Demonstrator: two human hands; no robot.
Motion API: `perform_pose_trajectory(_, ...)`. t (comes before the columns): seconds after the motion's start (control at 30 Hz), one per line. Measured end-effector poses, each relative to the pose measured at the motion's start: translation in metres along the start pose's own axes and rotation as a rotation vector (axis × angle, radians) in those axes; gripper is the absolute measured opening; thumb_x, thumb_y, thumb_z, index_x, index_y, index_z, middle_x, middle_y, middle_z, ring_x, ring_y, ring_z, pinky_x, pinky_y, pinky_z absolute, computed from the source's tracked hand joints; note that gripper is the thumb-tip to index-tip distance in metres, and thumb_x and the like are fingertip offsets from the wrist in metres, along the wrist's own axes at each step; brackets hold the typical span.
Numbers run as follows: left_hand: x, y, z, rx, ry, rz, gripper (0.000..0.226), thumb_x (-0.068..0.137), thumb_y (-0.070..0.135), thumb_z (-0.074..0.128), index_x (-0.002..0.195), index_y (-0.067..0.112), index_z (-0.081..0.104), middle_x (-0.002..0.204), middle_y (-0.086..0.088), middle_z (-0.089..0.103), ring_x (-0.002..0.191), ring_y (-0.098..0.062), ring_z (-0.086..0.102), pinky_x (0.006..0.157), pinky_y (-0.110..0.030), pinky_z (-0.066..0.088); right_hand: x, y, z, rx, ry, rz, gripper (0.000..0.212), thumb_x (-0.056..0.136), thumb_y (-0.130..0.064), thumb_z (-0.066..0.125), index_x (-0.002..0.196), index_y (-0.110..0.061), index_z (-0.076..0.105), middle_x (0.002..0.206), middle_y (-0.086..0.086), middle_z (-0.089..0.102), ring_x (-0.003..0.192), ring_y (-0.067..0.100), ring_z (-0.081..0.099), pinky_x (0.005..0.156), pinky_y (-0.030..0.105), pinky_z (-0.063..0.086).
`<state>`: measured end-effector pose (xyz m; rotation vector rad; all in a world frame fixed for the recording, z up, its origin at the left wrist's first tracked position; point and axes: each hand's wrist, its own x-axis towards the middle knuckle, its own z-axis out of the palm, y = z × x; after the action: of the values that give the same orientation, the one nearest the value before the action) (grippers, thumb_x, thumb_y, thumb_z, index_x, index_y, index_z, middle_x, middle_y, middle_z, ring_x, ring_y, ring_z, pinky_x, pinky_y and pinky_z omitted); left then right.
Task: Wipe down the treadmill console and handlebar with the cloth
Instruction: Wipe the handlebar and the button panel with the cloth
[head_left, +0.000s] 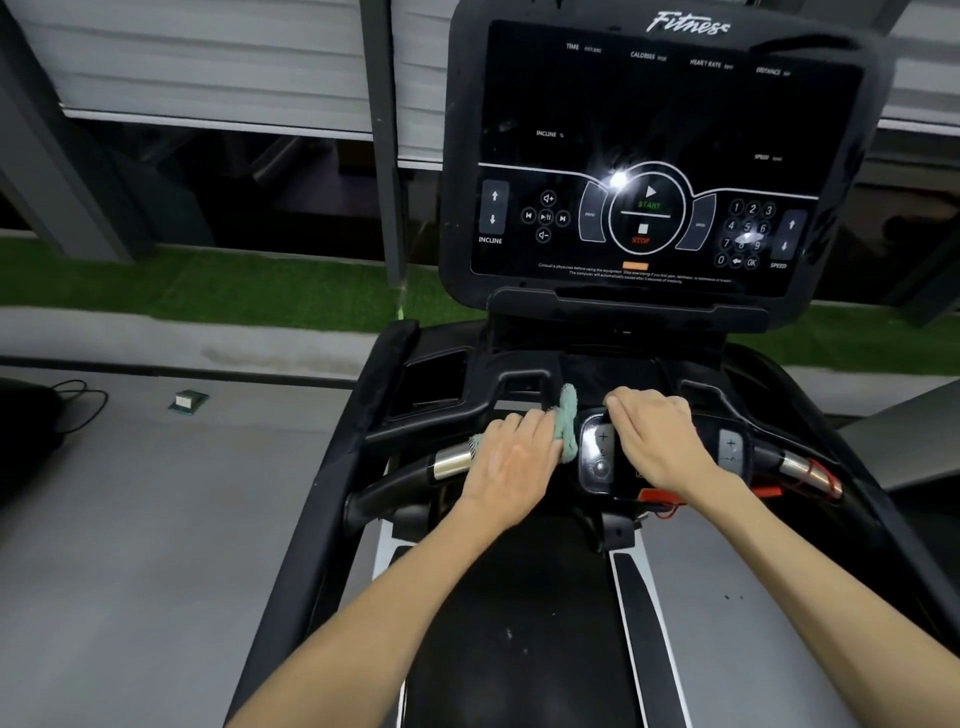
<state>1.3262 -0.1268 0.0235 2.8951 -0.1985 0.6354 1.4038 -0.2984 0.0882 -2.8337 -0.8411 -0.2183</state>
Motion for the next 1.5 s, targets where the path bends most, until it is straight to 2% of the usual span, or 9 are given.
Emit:
perform_pose_trajectory(0.13, -0.021, -0.003, 0.02, 0.139, 0.071, 0.024, 0.057, 0.093, 0.016, 0.054, 0.145, 0.005, 0.035, 0.129, -0.01, 0.05, 0.108, -0.027, 0.051, 0.094, -0.042, 0.046, 0.001, 0.0, -0.002, 0.005, -0.002, 0.014, 0.03, 0.099, -0.01, 0.037, 0.07, -0.018, 0.039, 0.061, -0.005, 0.042, 0.059, 0.021, 0.048, 0.069, 0.043, 0.043)
perform_pose_trajectory(0.53, 0.04, -0.012, -0.02, 0.096, -0.393, 0.066, 0.03, 0.099, 0.007, 0.034, 0.127, 0.006, 0.045, 0.104, -0.01, 0.061, 0.09, -0.033, 0.062, 0.067, -0.041, 0.044, 0.002, 0.005, 0.003, -0.022, -0.013, -0.007, 0.029, 0.101, -0.017, 0.031, 0.08, -0.015, 0.051, 0.068, -0.004, 0.052, 0.066, 0.019, 0.051, 0.073, 0.038, 0.038)
perform_pose_trajectory(0.67, 0.017, -0.007, -0.016, 0.05, -0.118, 0.037, 0.006, 0.09, 0.01, 0.057, 0.096, 0.013, 0.056, 0.08, -0.001, 0.056, 0.062, -0.02, 0.056, 0.05, -0.031, 0.038, 0.002, 0.004, 0.004, -0.028, -0.014, 0.002, 0.031, 0.101, -0.02, 0.029, 0.079, -0.015, 0.051, 0.066, -0.004, 0.051, 0.065, 0.019, 0.05, 0.071, 0.038, 0.037)
perform_pose_trajectory(0.77, -0.011, -0.006, 0.006, 0.038, 0.094, 0.004, 0.029, 0.095, 0.024, 0.05, 0.121, 0.011, 0.055, 0.103, -0.001, 0.058, 0.083, -0.018, 0.054, 0.072, -0.034, 0.048, 0.003, 0.005, 0.004, -0.022, -0.011, 0.016, 0.033, 0.101, -0.021, 0.028, 0.077, -0.015, 0.051, 0.065, -0.003, 0.052, 0.064, 0.019, 0.052, 0.072, 0.039, 0.039)
perform_pose_trajectory(0.87, -0.024, -0.004, 0.011, 0.101, 0.064, -0.018, 0.05, 0.096, 0.029, 0.044, 0.142, 0.009, 0.04, 0.127, -0.005, 0.051, 0.108, -0.021, 0.05, 0.095, -0.038, 0.045, 0.003, 0.004, 0.004, -0.026, -0.007, 0.023, 0.031, 0.101, -0.018, 0.031, 0.078, -0.014, 0.051, 0.067, -0.002, 0.053, 0.065, 0.021, 0.053, 0.074, 0.041, 0.041)
perform_pose_trajectory(1.0, -0.007, -0.002, 0.003, 0.03, 0.062, -0.07, 0.036, 0.098, 0.033, 0.042, 0.123, 0.011, 0.055, 0.1, -0.001, 0.059, 0.082, -0.018, 0.056, 0.075, -0.033, 0.05, 0.003, 0.0, 0.004, -0.029, 0.008, 0.024, 0.036, 0.096, -0.029, 0.019, 0.073, -0.019, 0.044, 0.062, -0.007, 0.046, 0.06, 0.017, 0.046, 0.069, 0.039, 0.041)
perform_pose_trajectory(1.23, 0.045, -0.009, -0.02, -0.024, -0.465, -0.1, 0.021, 0.098, 0.012, 0.034, 0.107, 0.009, 0.053, 0.101, -0.012, 0.064, 0.088, -0.034, 0.061, 0.066, -0.038, 0.041, 0.004, 0.002, 0.008, -0.006, 0.037, 0.027, 0.038, 0.098, -0.031, 0.017, 0.073, -0.018, 0.043, 0.063, -0.005, 0.048, 0.061, 0.019, 0.047, 0.073, 0.037, 0.038)
perform_pose_trajectory(1.37, 0.011, -0.003, -0.009, -0.03, -0.114, -0.036, 0.023, 0.099, 0.018, 0.034, 0.1, 0.013, 0.056, 0.089, -0.003, 0.058, 0.075, -0.025, 0.059, 0.062, -0.038, 0.045, 0.004, 0.003, 0.01, -0.022, 0.052, 0.021, 0.041, 0.098, -0.032, 0.016, 0.072, -0.017, 0.044, 0.062, -0.005, 0.047, 0.062, 0.02, 0.047, 0.072, 0.039, 0.039)
perform_pose_trajectory(1.5, -0.023, -0.003, 0.017, 0.029, 0.06, -0.035, 0.046, 0.098, 0.022, 0.045, 0.142, 0.009, 0.042, 0.132, -0.006, 0.052, 0.115, -0.024, 0.052, 0.099, -0.04, 0.045, 0.003, 0.004, 0.011, -0.031, 0.072, 0.009, 0.05, 0.093, -0.039, 0.005, 0.075, -0.017, 0.047, 0.063, -0.005, 0.049, 0.062, 0.019, 0.047, 0.069, 0.035, 0.032)
